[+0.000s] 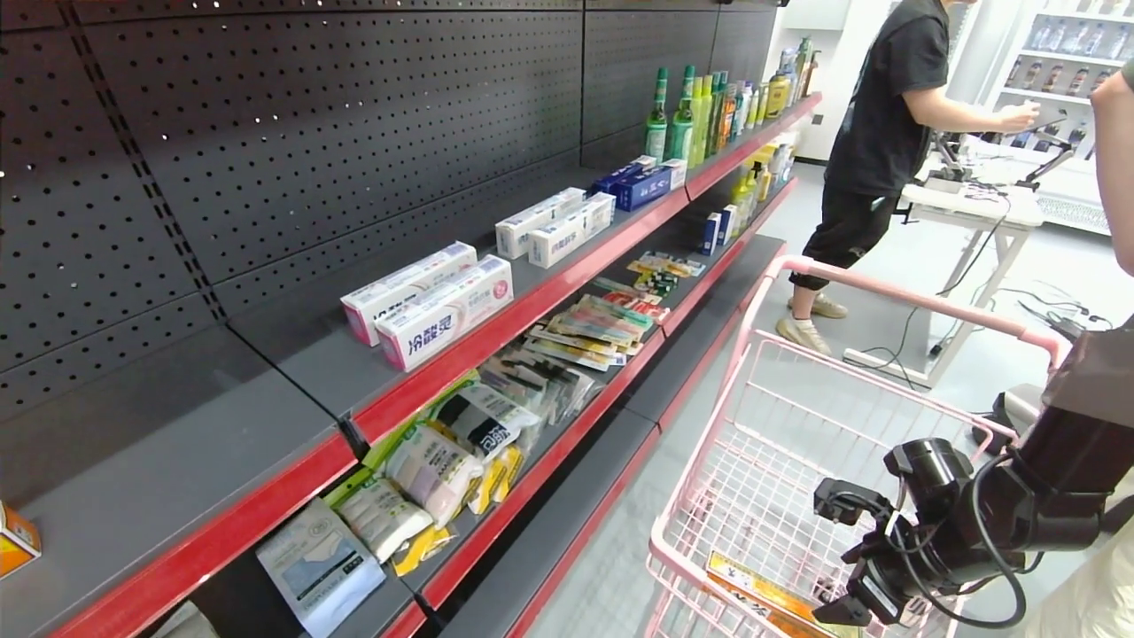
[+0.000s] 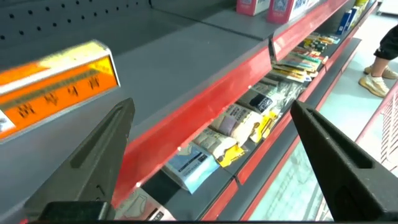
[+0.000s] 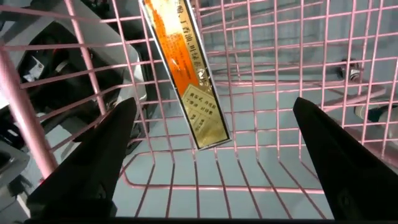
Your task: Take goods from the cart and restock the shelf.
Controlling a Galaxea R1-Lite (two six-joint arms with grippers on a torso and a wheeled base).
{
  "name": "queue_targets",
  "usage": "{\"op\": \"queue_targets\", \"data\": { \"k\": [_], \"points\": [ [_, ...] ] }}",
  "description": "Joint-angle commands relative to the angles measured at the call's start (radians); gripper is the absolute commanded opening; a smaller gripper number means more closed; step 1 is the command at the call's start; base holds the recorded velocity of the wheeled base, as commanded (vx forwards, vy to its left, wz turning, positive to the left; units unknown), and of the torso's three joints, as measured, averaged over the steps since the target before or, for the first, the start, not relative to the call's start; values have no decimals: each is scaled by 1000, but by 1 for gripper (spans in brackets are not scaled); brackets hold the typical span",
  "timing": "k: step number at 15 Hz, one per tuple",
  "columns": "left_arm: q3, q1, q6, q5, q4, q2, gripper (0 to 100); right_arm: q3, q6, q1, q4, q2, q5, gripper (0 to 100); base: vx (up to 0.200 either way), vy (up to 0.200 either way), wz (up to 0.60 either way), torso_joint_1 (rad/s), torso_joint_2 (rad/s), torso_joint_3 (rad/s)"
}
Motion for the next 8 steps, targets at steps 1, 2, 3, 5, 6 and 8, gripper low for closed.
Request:
{"op": "queue_targets", "data": {
  "k": [1, 2, 3, 5, 6, 8],
  "points": [
    [0, 0, 0, 0, 0, 1, 100, -1, -1, 4, -1, 3, 1, 100, 0, 0, 0, -159, 393, 212],
    [0, 0, 0, 0, 0, 1, 100, -3, -1, 4, -1, 4, 1, 100, 0, 0, 0, -159, 373, 207],
    [0, 0, 0, 0, 0, 1, 100, -1, -4, 4, -1, 3, 1, 100, 0, 0, 0, -71, 154, 95],
    [0, 0, 0, 0, 0, 1, 100, 3, -23, 3, -1, 4, 3, 100, 0, 0, 0, -9, 40, 28],
    [0, 0, 0, 0, 0, 1, 100, 3, -24, 4, -1, 4, 3, 100, 0, 0, 0, 0, 0, 0],
    [0, 0, 0, 0, 0, 1, 100, 8, -26, 4, -1, 3, 23, 100, 0, 0, 0, 0, 0, 0]
  ]
}}
